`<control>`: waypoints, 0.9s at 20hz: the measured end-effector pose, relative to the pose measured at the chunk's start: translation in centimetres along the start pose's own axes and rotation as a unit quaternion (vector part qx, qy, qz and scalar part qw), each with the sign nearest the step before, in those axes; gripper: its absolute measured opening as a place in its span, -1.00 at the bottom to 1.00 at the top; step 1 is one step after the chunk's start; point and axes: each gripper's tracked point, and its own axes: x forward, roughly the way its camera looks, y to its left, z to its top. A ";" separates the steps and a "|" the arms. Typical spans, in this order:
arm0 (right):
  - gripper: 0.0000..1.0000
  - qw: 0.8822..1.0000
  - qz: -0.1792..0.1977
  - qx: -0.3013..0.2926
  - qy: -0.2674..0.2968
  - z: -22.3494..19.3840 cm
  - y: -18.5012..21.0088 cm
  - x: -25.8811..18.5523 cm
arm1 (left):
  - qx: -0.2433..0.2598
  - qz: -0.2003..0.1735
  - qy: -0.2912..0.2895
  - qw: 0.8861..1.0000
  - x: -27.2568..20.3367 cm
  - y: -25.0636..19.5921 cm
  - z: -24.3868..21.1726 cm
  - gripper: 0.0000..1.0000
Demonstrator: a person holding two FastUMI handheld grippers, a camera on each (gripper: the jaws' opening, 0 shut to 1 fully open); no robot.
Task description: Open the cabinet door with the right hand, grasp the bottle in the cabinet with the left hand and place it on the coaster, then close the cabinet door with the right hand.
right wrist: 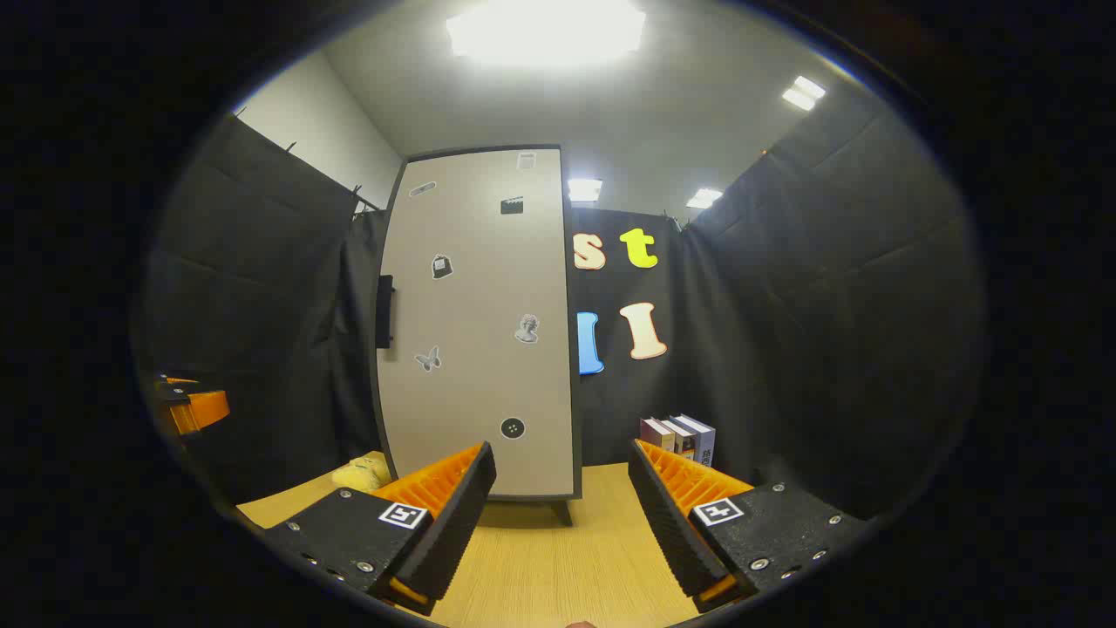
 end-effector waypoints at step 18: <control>0.89 1.000 -0.013 0.015 0.004 0.5 -0.1 0.3 | -0.001 -0.011 0.003 1.000 0.6 0.3 -0.1 0.73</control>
